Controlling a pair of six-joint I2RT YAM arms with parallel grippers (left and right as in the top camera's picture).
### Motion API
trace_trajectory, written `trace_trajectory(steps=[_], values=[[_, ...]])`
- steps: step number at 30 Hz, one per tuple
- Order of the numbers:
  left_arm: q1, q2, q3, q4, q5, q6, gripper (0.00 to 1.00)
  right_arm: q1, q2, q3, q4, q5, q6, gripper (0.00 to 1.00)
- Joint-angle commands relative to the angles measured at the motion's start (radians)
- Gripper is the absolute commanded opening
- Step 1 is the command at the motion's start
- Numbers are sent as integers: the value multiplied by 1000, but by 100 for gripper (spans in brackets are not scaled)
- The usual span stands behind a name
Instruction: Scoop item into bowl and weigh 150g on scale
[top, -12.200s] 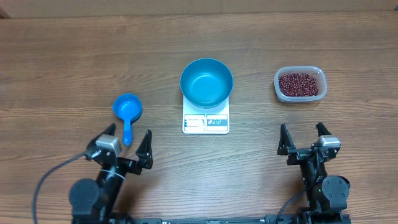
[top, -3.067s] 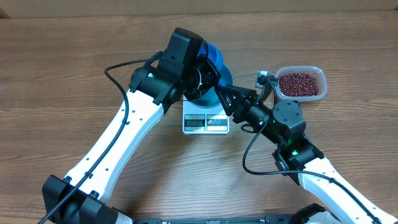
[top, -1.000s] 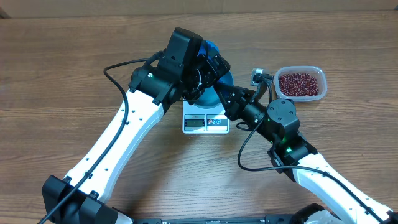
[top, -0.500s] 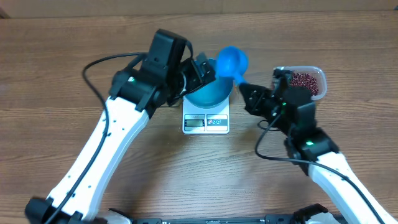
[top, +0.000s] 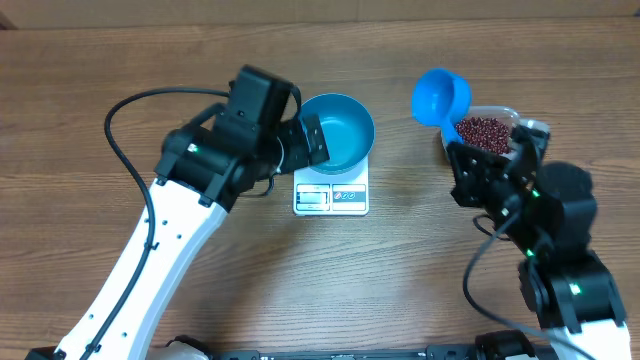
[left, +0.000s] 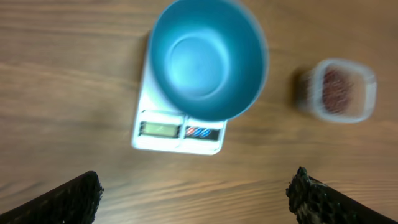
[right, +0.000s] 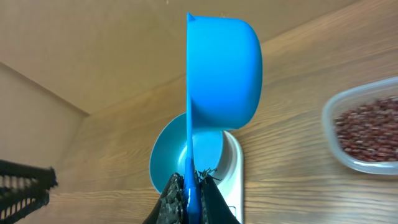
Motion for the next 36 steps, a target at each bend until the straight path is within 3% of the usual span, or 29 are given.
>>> trace_trajectory(steps=[1, 8, 11, 13, 14, 15, 16, 18, 28, 36], values=[[-62, -21, -9, -31, -132, 39, 100, -28, -77, 37, -31, 18, -45, 4], [-248, -21, -73, -34, -275, -42, 92, -40, -116, 40, -133, 23, -74, 4], [-297, -21, -117, -29, -323, -123, 77, -40, -116, 42, -154, 34, -74, 4], [-311, -21, -143, -22, -322, -179, 54, -40, -116, 42, -154, 45, -74, 4], [-314, -21, -145, -29, -306, -205, 31, -40, -116, 43, -154, 52, -74, 4], [-316, -23, -143, -34, -278, -227, 13, -40, -116, 44, -155, 56, -74, 4], [-320, -40, -142, -34, -274, -254, 4, -40, -116, 44, -156, 55, -75, 4], [-320, -50, -142, -32, -356, -263, 4, -40, -116, 44, -157, 56, -74, 4], [-358, -36, -155, 25, -309, -59, 4, -40, -108, 44, -154, 115, -109, 4], [-373, 55, -284, 180, -342, -40, 5, -40, -96, 44, -153, 163, -131, 4]])
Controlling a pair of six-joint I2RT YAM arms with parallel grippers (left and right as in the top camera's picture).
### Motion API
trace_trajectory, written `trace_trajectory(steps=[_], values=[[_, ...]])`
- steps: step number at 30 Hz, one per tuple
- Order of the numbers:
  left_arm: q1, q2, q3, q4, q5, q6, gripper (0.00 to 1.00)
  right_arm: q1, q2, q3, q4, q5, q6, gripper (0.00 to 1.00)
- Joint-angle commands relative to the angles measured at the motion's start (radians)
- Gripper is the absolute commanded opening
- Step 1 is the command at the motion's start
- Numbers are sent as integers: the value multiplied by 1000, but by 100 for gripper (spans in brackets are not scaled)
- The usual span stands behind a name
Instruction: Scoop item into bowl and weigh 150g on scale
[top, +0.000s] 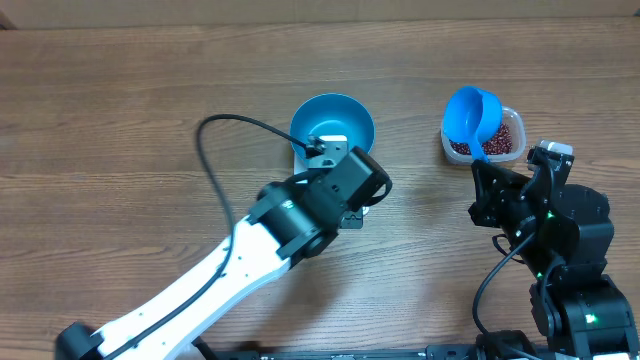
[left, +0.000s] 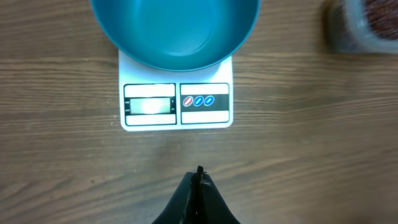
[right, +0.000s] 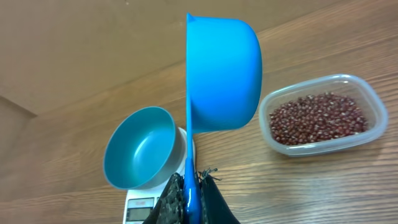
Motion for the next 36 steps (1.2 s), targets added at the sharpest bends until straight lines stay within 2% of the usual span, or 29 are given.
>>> trace_trajectory(steps=[1, 5, 14, 25, 32, 36], values=[[-2, 51, -74, 56, -46, 41, 4, -5, -5, 37, 8, 52, -29, 4], [1, 57, -153, 168, -48, 102, 4, -13, -4, 37, 7, 67, -42, 4], [12, 85, -273, 378, -50, 138, 4, -78, -4, 37, 7, 63, -42, 4], [13, 252, -273, 469, -72, 167, 4, -88, -4, 37, 13, 64, -46, 4], [14, 282, -273, 510, -163, 171, 4, -88, -4, 37, 37, 64, -46, 4], [18, 297, -273, 526, -161, 185, 4, -88, -4, 37, 37, 64, -46, 4]])
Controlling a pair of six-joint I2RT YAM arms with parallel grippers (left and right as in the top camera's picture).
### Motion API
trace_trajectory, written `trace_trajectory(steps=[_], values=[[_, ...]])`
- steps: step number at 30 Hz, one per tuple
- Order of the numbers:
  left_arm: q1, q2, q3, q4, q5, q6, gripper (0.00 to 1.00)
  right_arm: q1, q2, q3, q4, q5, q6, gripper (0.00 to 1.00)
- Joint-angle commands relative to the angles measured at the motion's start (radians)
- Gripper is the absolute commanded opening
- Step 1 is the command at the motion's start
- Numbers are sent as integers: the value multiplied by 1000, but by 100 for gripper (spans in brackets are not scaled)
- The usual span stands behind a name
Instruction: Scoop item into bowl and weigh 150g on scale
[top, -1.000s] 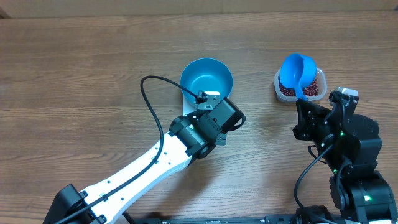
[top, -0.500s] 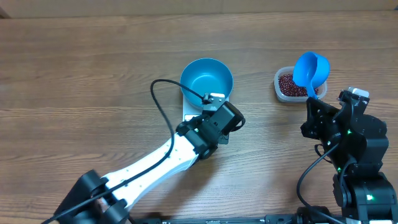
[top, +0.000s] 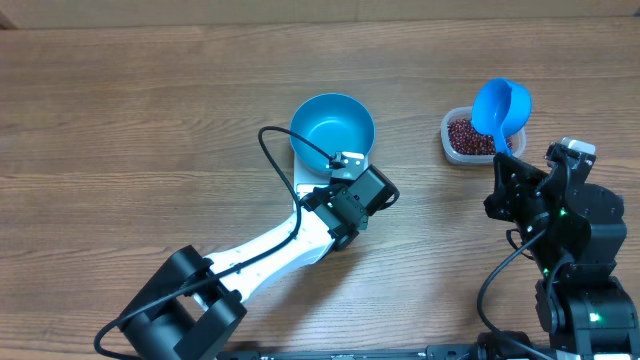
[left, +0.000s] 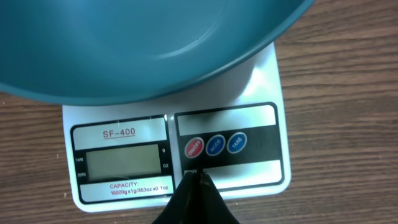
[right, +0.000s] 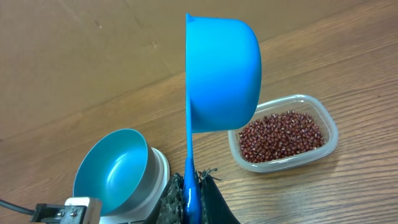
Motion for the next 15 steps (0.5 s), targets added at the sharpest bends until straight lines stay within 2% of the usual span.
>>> trace_trajectory(steps=[1, 11, 15], values=[[11, 30, -8, 14, -43, 26, 4, -8, -4, 37, 9, 14, -8, 4], [12, 80, -8, 49, -59, 27, 4, -8, -4, 37, 9, 14, -8, 4], [13, 80, -8, 74, -64, 64, 4, -8, -4, 37, 9, 14, -8, 4]])
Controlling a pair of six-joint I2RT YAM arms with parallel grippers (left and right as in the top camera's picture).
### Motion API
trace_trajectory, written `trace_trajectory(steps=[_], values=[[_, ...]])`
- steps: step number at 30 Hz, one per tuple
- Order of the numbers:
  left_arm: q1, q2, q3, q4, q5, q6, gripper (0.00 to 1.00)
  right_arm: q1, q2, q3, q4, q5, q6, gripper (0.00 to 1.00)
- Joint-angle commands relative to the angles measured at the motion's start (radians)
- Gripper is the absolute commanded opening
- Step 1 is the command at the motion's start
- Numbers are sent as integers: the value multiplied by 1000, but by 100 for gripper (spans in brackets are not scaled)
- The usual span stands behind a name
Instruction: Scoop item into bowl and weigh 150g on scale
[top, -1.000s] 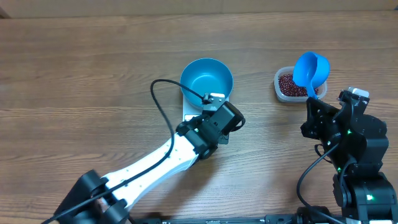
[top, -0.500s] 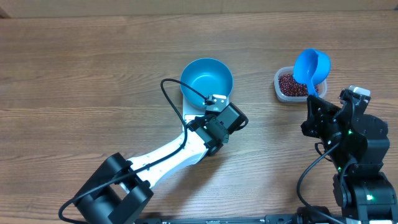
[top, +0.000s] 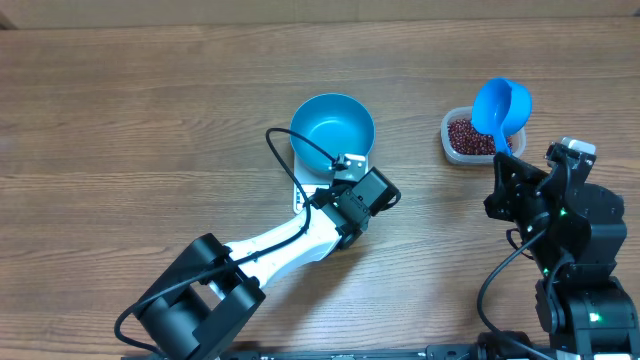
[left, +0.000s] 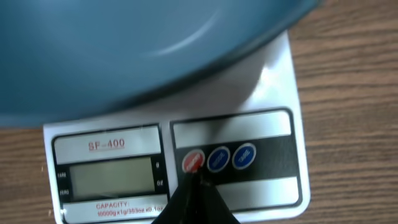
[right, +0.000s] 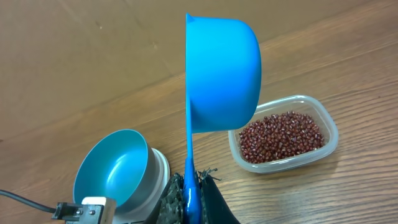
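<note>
An empty teal bowl sits on the white SF-400 scale. My left gripper is shut, its tip down on the scale's red button; the display is blank. My right gripper is shut on the handle of a blue scoop, held upright and empty above the clear tub of red beans. Overhead, the scoop hangs over the tub at the right.
Brown wooden table all around. The left arm's black cable loops beside the bowl. Two blue buttons sit right of the red one.
My left gripper has come a little closer to the scale, its shut tip now on the red button instead of just below it. The right arm and scoop are unchanged.
At first my left gripper was open beside the bowl while the right held the scoop near the tub. Then the left was shut, hovering before the scale. It then stood close over the buttons, the scoop over the beans, and now touches the red button.
</note>
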Motion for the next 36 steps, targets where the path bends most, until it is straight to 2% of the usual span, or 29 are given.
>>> trace_trajectory(steps=[1, 36], values=[[13, 10, -6, 22, -36, 51, 4, -8, -4, 37, 7, 13, -8, 4], [50, 38, -6, 31, 33, 57, 4, -8, -4, 37, 7, 13, -8, 4]])
